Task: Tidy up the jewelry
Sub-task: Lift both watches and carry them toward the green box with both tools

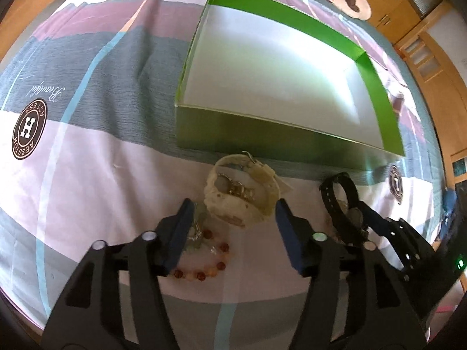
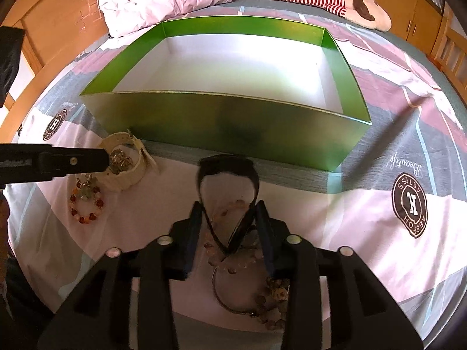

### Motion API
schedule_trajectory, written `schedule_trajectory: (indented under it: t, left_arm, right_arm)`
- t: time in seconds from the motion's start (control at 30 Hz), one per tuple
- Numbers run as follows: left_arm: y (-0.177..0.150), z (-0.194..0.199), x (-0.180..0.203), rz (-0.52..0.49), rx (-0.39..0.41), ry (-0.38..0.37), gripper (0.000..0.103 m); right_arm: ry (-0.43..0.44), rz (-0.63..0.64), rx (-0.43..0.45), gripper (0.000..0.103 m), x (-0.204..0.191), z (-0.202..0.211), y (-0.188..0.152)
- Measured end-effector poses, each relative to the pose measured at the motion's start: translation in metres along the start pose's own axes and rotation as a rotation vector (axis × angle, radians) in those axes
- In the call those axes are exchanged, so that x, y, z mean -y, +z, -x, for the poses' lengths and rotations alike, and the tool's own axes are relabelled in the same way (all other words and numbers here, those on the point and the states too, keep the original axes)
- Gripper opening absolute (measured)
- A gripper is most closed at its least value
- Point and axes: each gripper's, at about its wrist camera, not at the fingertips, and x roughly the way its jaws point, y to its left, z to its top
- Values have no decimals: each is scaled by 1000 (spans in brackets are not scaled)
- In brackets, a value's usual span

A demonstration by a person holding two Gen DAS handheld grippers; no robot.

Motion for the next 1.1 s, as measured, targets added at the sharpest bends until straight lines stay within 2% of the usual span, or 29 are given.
schedule_trajectory:
  t: [0.17, 0.23, 0.27, 0.37, 0.4, 0.77, 1.1]
  left_arm:
    - [1, -11, 9, -25, -8, 9, 62]
    - [1, -14, 12, -34, -9, 40, 41]
    - [1, -13, 12, -36, -4, 49, 40]
    - [1, -8, 7, -20, 2, 23, 39]
    - [1, -5, 7, -18, 11, 19, 39]
    - [5, 25, -11, 23, 54, -69, 39]
    - [0, 38, -11, 20, 58, -118, 39]
  right_arm:
    - [-29, 31, 10, 53, -6, -6, 2]
    - [-34, 45, 14, 52, -10, -8, 2]
    - [-35, 48, 16, 50, -11, -8, 1]
    - [-22, 44, 24, 35, -11, -6, 1]
    - [-14, 39, 23, 34, -11, -6, 1]
    - [44, -24, 87, 32, 1, 22, 7]
    - [48, -34, 77, 32, 3, 25, 5]
